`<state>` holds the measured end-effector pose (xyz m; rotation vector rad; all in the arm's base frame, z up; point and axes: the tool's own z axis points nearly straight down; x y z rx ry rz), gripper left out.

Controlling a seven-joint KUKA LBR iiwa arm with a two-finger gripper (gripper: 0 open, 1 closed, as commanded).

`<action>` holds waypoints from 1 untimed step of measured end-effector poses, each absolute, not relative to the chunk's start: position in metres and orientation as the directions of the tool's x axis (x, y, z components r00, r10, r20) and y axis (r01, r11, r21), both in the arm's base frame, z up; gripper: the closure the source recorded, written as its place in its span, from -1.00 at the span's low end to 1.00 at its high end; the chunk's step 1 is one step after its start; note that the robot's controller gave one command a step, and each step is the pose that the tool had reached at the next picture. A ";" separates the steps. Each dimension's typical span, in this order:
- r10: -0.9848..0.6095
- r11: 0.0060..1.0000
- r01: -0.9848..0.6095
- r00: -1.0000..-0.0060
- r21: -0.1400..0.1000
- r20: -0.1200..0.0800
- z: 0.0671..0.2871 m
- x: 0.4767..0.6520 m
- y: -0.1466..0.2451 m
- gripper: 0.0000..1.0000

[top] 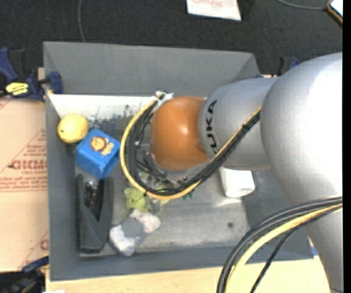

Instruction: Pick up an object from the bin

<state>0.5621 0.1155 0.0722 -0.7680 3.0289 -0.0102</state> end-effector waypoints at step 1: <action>-0.475 0.880 -0.475 -0.880 -0.010 -0.009 0.086 0.560 0.114 1.00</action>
Offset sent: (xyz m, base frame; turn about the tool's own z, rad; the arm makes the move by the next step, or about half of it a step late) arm -0.0008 -0.0004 0.0446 0.0003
